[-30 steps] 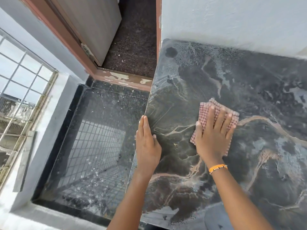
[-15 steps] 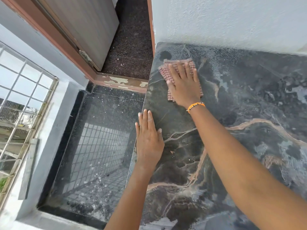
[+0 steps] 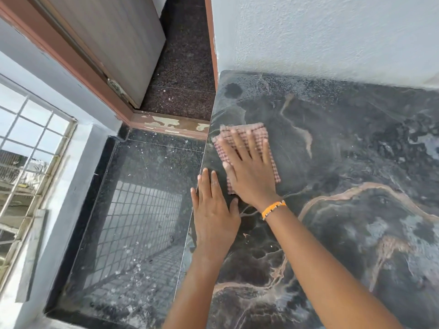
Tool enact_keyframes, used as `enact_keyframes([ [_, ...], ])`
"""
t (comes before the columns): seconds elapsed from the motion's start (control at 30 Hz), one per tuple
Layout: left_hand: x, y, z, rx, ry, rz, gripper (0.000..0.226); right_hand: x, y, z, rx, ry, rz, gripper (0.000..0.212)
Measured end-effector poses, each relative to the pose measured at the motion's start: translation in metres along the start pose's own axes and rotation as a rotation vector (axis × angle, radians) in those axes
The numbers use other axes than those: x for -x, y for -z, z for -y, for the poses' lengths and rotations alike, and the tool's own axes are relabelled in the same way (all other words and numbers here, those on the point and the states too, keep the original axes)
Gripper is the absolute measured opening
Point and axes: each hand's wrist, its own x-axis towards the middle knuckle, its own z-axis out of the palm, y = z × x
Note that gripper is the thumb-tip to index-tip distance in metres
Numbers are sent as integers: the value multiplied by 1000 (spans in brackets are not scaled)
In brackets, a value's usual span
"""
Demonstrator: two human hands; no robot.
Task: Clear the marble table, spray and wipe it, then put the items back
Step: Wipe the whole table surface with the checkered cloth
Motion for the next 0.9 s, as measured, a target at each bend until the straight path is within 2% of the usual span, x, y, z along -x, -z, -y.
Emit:
enact_keyframes([
  [0.1, -5, 1, -5, 11, -17, 7, 77, -66, 3, 10, -25, 87, 11, 52],
  [0.23, -16, 0, -4, -13, -75, 17, 83, -128, 17, -19, -40, 15, -17, 51],
  [0.33, -20, -1, -3, -12, -95, 38, 88, -134, 23, -61, -57, -160, -82, 54],
  [0.43, -20, -2, -1, -29, -106, 35, 92, -103, 26, -96, -85, -400, -139, 56],
  [0.53, -20, -2, -1, -20, -97, 24, 93, -60, 22, -93, -118, -564, -177, 58],
  [0.6, -21, -2, -2, -22, -96, 20, 93, -44, 14, -69, -96, -508, -168, 59],
  [0.77, -23, -3, -2, -19, -86, 35, 92, -89, 6, -5, -64, -92, -97, 57],
  [0.9, -25, -1, -4, -26, -67, 40, 93, -153, 18, -4, -86, -123, -69, 55],
])
